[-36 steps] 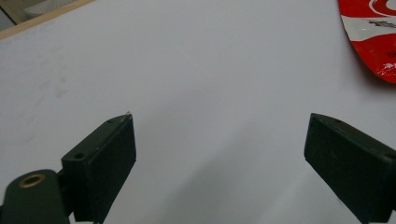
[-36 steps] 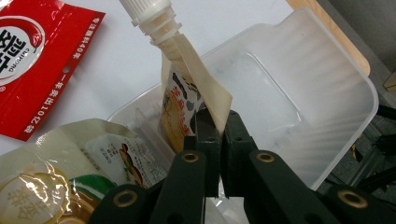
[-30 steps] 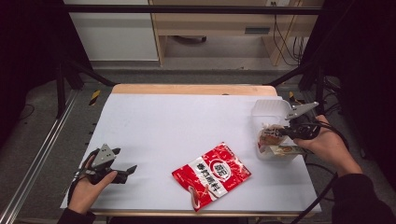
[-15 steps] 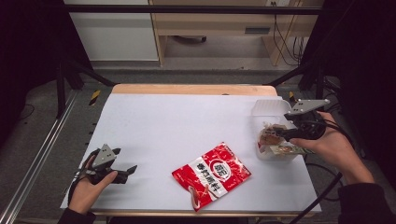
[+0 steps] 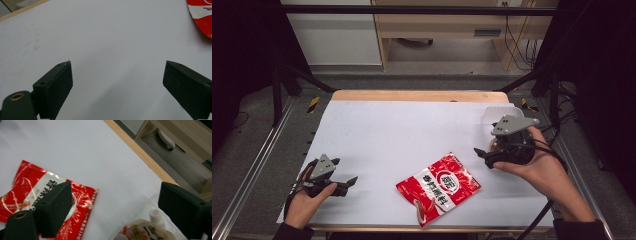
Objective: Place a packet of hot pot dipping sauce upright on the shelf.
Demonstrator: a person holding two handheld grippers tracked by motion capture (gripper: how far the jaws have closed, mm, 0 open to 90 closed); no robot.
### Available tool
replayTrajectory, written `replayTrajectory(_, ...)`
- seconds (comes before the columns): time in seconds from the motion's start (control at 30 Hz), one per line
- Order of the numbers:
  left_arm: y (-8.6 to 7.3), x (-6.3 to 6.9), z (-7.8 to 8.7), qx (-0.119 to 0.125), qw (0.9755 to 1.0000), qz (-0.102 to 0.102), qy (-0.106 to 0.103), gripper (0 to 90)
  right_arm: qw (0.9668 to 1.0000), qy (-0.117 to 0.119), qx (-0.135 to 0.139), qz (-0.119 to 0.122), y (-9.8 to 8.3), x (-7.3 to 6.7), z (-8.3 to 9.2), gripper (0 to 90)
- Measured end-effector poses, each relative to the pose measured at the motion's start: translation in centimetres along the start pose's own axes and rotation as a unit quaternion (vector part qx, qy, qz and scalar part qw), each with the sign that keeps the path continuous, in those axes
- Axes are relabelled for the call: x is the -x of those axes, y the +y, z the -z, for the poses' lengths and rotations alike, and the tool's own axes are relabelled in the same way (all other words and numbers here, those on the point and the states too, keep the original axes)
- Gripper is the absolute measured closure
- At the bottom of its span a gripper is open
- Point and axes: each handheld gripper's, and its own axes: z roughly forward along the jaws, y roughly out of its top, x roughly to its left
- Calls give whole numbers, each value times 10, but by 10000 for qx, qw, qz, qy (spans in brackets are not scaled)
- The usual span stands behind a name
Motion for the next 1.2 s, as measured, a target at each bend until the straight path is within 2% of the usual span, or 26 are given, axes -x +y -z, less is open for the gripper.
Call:
replayTrajectory(0.07, 0, 0, 0, -4, 10000, -19, 7, 89, 9998, 168, 78, 119, -1, -11, -5, 105)
replayTrajectory(0.17, 1, 1, 0, -5, 10000, -22, 2, 87, 9996, 202, 38, 170, -4, -28, -14, 106)
replayTrajectory(0.33, 1, 2, -1, -20, 10000, 2, -81, 84, 9999, 17, 2, 159, -10, -58, -26, 126)
replayTrajectory(0.47, 3, 4, -2, -19, 10000, -36, -91, 81, 10000, -25, -45, -70, -19, -74, -39, 149)
replayTrajectory(0.6, 3, 6, -3, -32, 9999, -66, -108, 81, 9995, -132, -90, -286, -30, -78, -50, 174)
replayTrajectory(0.63, 4, 7, -3, -17, 9999, -74, -98, 81, 9990, -113, -73, -426, -35, -79, -53, 171)
replayTrajectory(0.8, 5, 12, -4, 5, 9999, -153, -37, 81, 9975, -93, -125, -685, -57, -87, -67, 147)
replayTrajectory(0.93, 7, 17, -7, 0, 9998, -213, -57, 81, 9958, -223, -175, -870, -69, -89, -76, 125)
replayTrajectory(1.07, 9, 24, -11, -23, 9996, -233, -136, 73, 9937, -165, 19, -1110, -77, -93, -84, 122)
replayTrajectory(1.2, 11, 37, -17, -105, 9991, -378, -180, 70, 9919, -220, 18, -1251, -86, -95, -91, 131)
